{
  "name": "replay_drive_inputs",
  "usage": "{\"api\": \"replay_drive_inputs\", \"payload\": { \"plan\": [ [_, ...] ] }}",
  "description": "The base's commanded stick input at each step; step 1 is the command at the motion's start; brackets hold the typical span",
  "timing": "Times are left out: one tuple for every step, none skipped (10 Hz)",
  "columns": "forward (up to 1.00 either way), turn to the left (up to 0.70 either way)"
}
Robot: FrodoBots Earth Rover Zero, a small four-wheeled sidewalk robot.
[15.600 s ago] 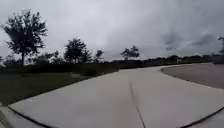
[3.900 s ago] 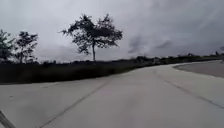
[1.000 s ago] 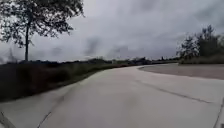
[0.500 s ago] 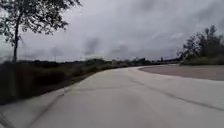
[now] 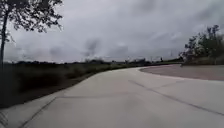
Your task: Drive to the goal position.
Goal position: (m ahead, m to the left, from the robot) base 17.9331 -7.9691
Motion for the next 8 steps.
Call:
{"api": "replay_drive_inputs", "payload": {
  "plan": [
    [0.85,0.00],
    [0.85,0.00],
    [0.85,0.00],
    [0.85,0.00],
    [0.85,0.00],
    [0.85,0.00],
    [0.85,0.00],
    [0.85,0.00]
  ]
}}
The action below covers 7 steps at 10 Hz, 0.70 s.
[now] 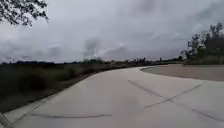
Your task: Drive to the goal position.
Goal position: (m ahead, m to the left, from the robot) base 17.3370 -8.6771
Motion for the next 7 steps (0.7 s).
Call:
{"api": "replay_drive_inputs", "payload": {
  "plan": [
    [0.85,0.00],
    [0.85,0.00],
    [0.85,0.00],
    [0.85,0.00],
    [0.85,0.00],
    [0.85,0.00],
    [0.85,0.00]
  ]
}}
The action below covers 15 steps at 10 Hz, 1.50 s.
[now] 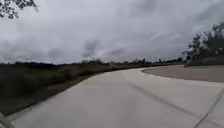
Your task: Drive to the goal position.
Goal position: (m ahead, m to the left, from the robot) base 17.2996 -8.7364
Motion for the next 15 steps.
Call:
{"api": "replay_drive_inputs", "payload": {
  "plan": [
    [0.85,0.00],
    [0.85,0.00],
    [0.85,0.00],
    [0.85,0.00],
    [0.85,0.00],
    [0.85,0.00],
    [0.85,0.00],
    [0.85,0.00],
    [0.85,0.00],
    [0.85,0.00],
    [0.85,0.00],
    [0.85,0.00],
    [0.85,0.00],
    [0.85,0.00],
    [0.85,0.00]
  ]
}}
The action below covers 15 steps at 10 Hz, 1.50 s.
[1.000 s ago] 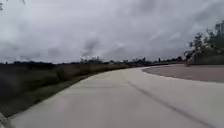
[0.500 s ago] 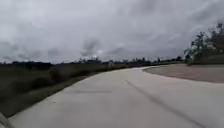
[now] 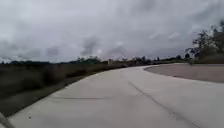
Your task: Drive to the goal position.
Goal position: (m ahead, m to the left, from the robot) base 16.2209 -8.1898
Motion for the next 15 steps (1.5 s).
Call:
{"api": "replay_drive_inputs", "payload": {
  "plan": [
    [0.85,0.00],
    [0.85,0.00],
    [0.85,0.00],
    [0.85,0.00],
    [0.85,0.00],
    [0.85,0.00],
    [0.85,0.00],
    [0.85,0.00],
    [0.85,0.00],
    [0.85,0.00],
    [0.85,0.00],
    [0.85,0.00],
    [0.85,0.00],
    [0.85,0.00],
    [0.85,0.00]
  ]
}}
